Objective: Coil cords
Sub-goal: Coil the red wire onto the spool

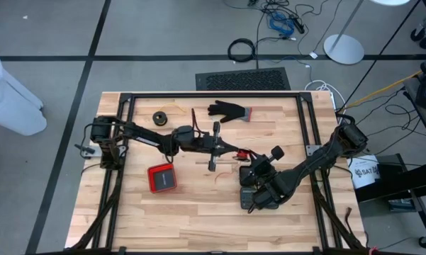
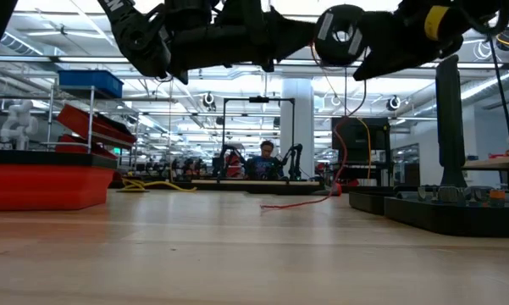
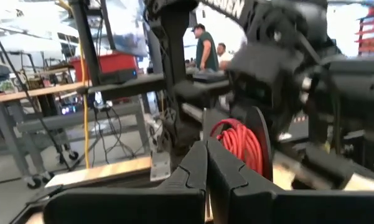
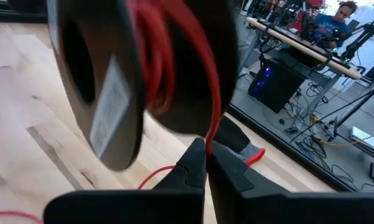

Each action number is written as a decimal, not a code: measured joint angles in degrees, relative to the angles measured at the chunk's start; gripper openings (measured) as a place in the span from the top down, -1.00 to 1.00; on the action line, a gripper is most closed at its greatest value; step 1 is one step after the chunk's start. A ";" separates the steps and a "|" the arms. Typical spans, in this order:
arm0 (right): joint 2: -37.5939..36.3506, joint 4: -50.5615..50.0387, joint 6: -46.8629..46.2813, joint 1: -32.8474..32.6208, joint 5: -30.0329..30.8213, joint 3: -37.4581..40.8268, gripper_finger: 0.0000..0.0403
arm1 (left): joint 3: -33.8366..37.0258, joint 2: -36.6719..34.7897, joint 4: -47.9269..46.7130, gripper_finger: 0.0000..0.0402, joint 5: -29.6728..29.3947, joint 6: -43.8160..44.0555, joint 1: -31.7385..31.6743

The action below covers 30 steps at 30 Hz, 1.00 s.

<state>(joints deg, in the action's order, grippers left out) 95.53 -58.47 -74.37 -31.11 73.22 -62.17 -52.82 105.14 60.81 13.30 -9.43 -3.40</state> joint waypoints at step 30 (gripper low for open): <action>-0.87 11.71 8.64 2.11 1.89 0.00 1.00 | 0.00 -0.09 8.34 1.00 -7.28 1.37 -2.04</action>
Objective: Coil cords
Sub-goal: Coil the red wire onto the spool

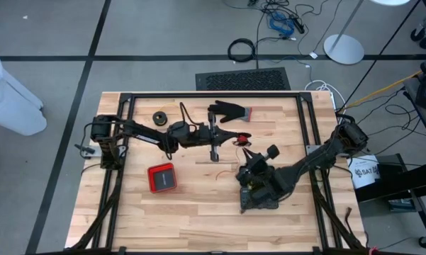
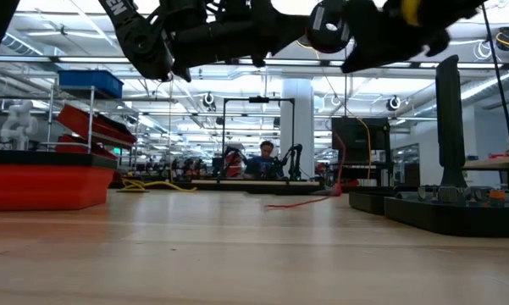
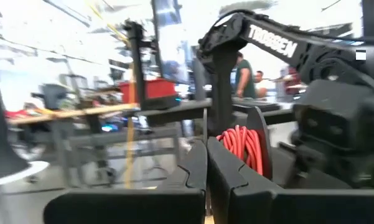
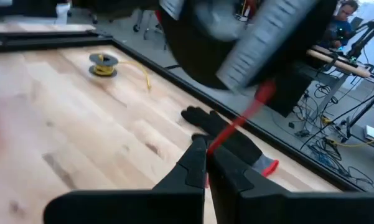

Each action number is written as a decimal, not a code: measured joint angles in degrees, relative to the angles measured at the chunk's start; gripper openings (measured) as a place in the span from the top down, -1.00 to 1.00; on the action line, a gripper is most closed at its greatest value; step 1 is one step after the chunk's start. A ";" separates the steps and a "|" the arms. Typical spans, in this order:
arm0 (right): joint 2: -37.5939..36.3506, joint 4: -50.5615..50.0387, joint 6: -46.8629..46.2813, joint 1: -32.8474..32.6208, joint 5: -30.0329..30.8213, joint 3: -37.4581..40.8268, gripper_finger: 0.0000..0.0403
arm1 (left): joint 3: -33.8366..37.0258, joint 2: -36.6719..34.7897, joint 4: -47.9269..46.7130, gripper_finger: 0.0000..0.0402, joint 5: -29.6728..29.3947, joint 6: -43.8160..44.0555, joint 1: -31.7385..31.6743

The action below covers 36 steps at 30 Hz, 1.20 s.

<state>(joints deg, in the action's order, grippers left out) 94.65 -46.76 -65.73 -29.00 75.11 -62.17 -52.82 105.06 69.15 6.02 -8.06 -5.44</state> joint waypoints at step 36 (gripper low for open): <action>-0.42 24.78 43.26 7.54 -11.93 -8.31 1.00 | -0.15 -0.13 -12.55 1.00 -10.53 -19.55 1.89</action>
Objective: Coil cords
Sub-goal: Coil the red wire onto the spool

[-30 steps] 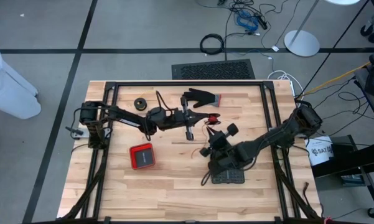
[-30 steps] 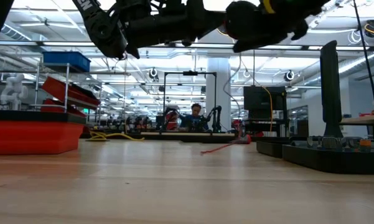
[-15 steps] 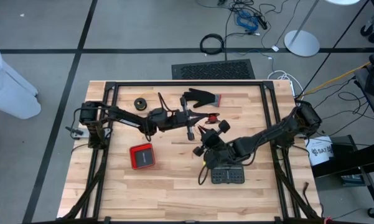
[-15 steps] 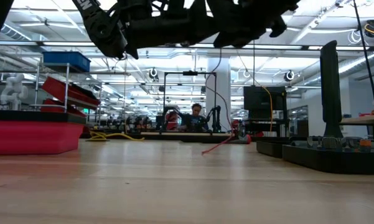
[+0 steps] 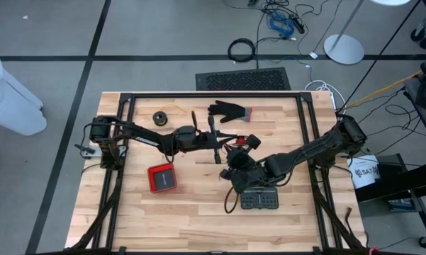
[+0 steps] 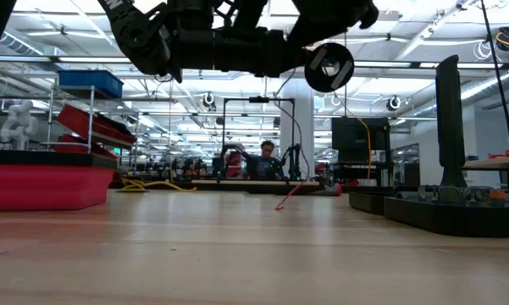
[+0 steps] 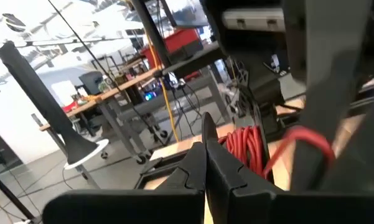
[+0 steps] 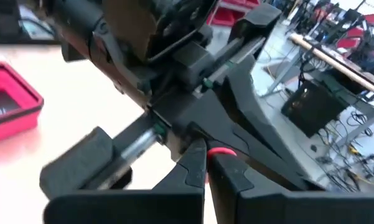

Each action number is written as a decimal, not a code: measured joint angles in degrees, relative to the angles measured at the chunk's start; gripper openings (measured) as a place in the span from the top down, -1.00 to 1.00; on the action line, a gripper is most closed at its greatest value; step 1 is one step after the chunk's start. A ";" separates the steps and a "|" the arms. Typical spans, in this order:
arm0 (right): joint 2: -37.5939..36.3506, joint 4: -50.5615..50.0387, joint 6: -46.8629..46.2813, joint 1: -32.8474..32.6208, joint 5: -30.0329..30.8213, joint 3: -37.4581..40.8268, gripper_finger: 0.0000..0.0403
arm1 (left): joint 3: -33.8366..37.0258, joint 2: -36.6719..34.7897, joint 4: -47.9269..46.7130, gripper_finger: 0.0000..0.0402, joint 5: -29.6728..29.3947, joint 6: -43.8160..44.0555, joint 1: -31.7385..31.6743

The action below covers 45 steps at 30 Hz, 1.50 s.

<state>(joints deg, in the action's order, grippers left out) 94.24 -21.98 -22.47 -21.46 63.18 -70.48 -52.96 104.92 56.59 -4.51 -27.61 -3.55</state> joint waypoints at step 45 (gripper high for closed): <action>-0.02 -31.56 -33.65 -8.03 6.41 5.14 1.00 | 0.30 -6.43 3.44 1.00 11.37 17.24 -0.20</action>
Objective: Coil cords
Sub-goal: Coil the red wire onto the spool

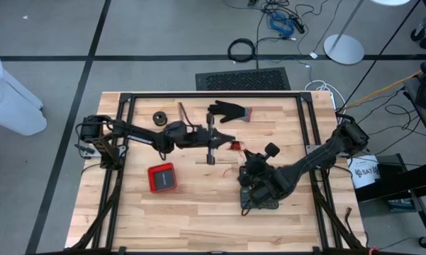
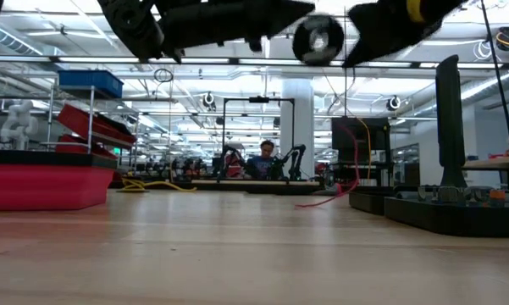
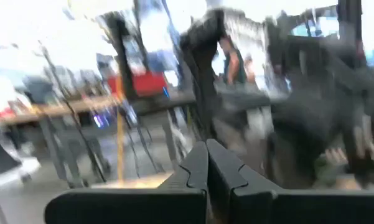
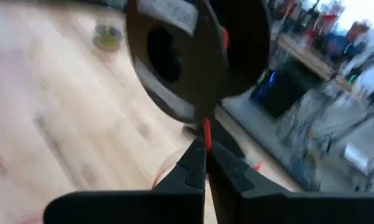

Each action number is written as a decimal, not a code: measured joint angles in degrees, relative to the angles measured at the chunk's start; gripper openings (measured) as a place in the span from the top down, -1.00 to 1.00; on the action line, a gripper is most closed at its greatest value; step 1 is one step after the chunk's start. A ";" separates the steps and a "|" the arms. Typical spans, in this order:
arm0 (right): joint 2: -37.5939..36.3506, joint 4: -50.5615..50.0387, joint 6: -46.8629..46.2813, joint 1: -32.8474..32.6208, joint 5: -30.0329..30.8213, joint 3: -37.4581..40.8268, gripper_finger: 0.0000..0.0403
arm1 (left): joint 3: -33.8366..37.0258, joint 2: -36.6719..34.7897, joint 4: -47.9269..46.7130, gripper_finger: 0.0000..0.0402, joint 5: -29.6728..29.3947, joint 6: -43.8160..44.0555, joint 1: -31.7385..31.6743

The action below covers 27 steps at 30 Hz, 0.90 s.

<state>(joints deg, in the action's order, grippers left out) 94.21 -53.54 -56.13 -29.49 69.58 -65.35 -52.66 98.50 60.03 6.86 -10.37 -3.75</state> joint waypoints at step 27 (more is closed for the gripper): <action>0.20 18.51 3.53 5.02 -25.07 12.20 0.34 | 0.74 -0.31 -35.23 0.87 -0.94 -8.11 -5.75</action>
<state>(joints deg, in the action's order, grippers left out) 94.41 -35.03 -52.59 -24.47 44.52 -53.15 -51.93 98.19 24.81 5.92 -18.48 -9.50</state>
